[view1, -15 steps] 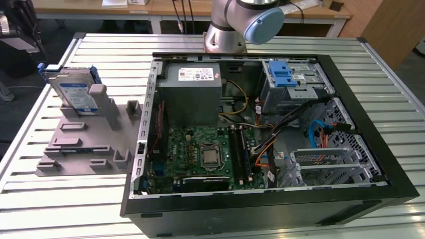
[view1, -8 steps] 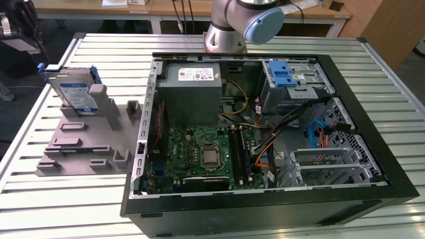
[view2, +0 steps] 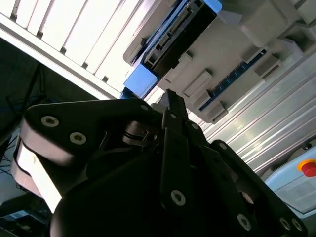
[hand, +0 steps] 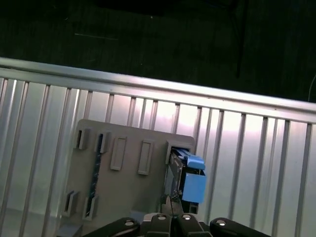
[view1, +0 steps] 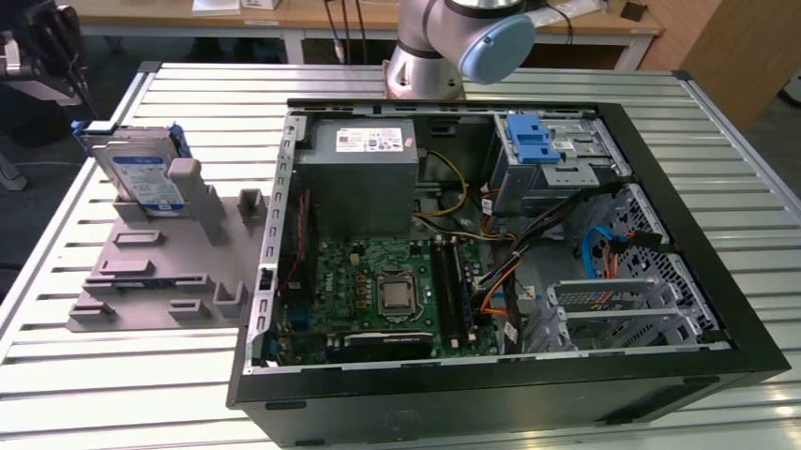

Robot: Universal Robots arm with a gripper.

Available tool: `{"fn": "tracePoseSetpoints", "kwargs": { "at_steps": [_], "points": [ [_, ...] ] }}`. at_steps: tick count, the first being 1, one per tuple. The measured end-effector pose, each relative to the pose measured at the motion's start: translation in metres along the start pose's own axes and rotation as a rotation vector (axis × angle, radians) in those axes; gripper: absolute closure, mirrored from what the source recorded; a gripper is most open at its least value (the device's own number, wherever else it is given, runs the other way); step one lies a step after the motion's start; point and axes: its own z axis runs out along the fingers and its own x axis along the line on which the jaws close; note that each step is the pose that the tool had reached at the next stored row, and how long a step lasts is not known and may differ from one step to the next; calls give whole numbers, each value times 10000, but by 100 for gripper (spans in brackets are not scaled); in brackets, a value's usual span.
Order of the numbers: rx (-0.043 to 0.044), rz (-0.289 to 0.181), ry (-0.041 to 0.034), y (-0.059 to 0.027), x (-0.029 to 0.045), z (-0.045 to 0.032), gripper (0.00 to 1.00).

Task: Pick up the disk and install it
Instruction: 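Pick up the disk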

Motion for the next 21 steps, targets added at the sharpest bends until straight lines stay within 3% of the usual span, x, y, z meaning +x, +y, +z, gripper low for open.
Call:
{"fn": "tracePoseSetpoints", "kwargs": {
  "at_steps": [2, 4, 7, 10, 12, 13, 21],
  "points": [
    [-12, 3, 88, -6, -38, 5, 83],
    [-13, 4, 93, -5, -39, 6, 71],
    [-13, 5, 95, -4, -39, 9, 65],
    [-12, 109, 90, 7, -58, 47, 47],
    [-12, 154, 87, 21, -94, 84, 47],
    [-12, 156, 88, 35, -104, 102, 41],
    [-10, 153, 66, 52, -138, 214, 41]
  ]
}}
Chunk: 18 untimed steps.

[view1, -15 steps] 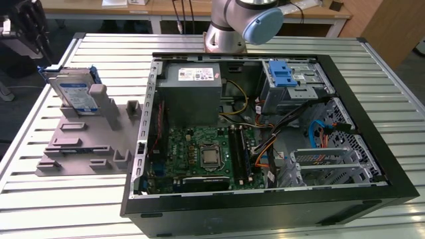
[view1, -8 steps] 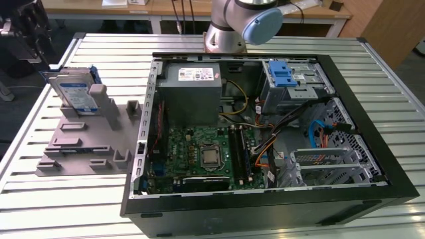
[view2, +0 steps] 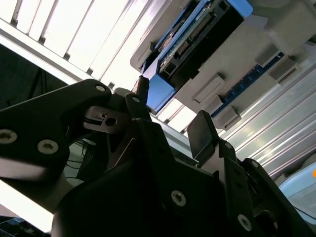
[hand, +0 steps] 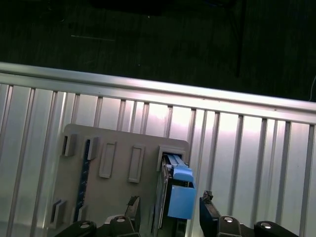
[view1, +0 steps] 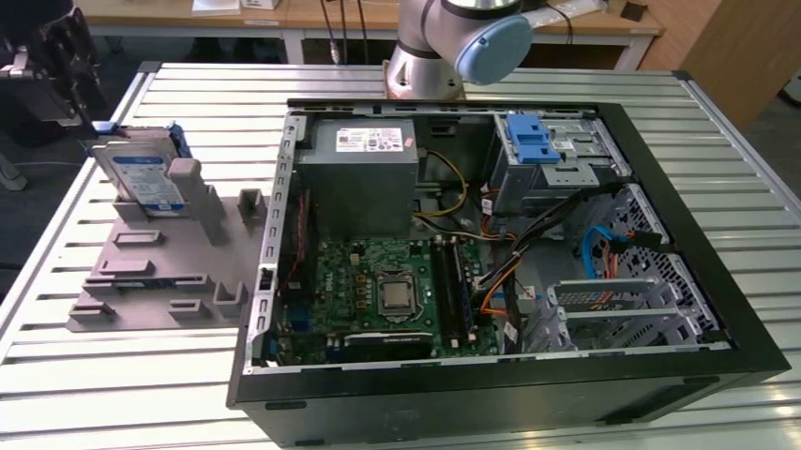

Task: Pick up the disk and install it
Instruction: 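Pick up the disk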

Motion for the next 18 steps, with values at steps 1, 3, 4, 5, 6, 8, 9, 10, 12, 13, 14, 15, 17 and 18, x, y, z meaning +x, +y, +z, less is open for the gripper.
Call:
{"fn": "tracePoseSetpoints", "kwargs": {
  "at_steps": [1, 3, 4, 5, 6, 8, 9, 10, 12, 13, 14, 15, 17, 18],
  "points": [
    [-1, 0, 0, 0, 0, 5, 41],
    [-4, 1, 1, 0, -1, 7, 41],
    [-4, 1, 1, 1, -1, 7, 41],
    [-1, 2, 0, 0, -1, 9, 41],
    [-1, 1, 0, 0, -1, 9, 41],
    [1, 2, 0, 0, -1, 11, 41],
    [1, 1, 0, 0, -1, 14, 41],
    [1, 1, 0, 0, -1, 16, 41],
    [-1, 1, 0, 0, -1, 18, 41],
    [0, 1, 0, 0, -1, 20, 41],
    [0, 1, 0, 0, -1, 22, 41],
    [0, 1, -1, -1, -1, 24, 41],
    [1, 2, -1, -1, -1, 30, 41],
    [0, 1, -1, -1, -1, 32, 41]
  ]
}}
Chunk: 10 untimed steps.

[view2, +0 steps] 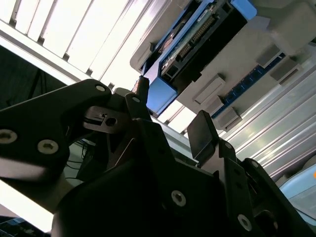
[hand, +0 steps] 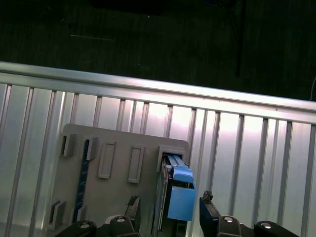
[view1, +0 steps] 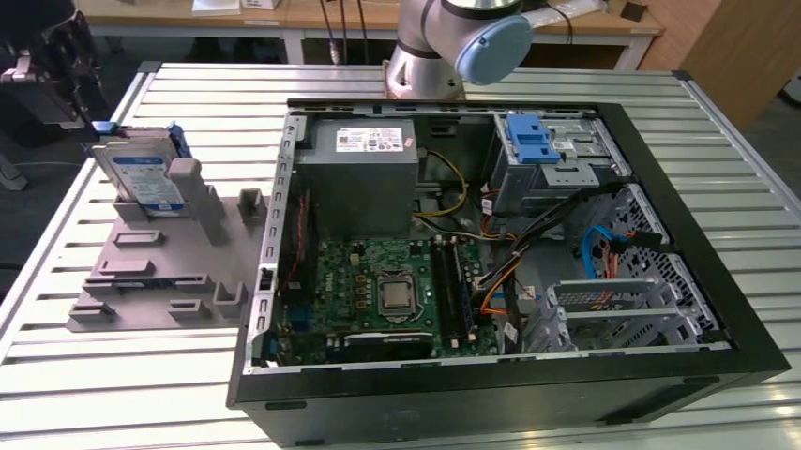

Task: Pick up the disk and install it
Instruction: 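Pick up the disk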

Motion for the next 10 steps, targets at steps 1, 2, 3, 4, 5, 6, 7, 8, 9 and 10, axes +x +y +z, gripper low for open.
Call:
{"fn": "tracePoseSetpoints", "kwargs": {
  "at_steps": [1, 2, 3, 4, 5, 6, 7, 8, 9, 10],
  "points": [
    [-1, 0, 0, 0, 0, 2, 41],
    [-1, 0, 0, 0, 0, 4, 41],
    [-1, 0, 0, 0, 0, 7, 41],
    [-1, 0, 0, 0, 0, 9, 41],
    [-1, 0, 0, 0, 0, 12, 41],
    [0, 0, 0, -1, 0, 15, 41],
    [0, 0, 0, -1, 0, 17, 41],
    [0, 0, 0, -1, 0, 20, 41],
    [-2, 0, 0, -1, 0, 21, 41],
    [-1, 0, 0, -1, 0, 24, 41]
  ]
}}
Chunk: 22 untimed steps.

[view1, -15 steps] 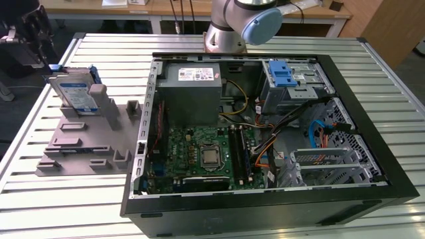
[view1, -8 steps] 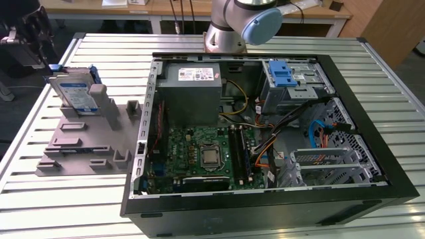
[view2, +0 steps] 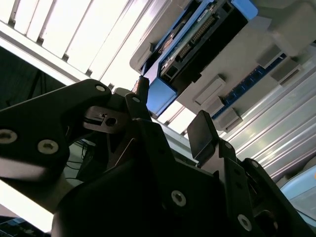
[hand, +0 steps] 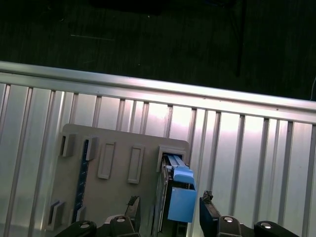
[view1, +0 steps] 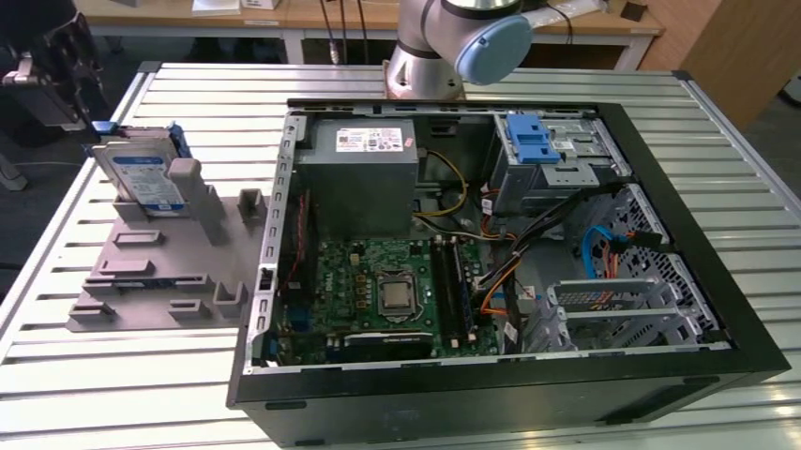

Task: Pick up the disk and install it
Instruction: 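Pick up the disk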

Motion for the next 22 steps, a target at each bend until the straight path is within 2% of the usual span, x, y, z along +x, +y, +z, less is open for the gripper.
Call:
{"fn": "tracePoseSetpoints", "kwargs": {
  "at_steps": [22],
  "points": [
    [0, 0, 0, -3, -1, 78, 41]
  ]
}}
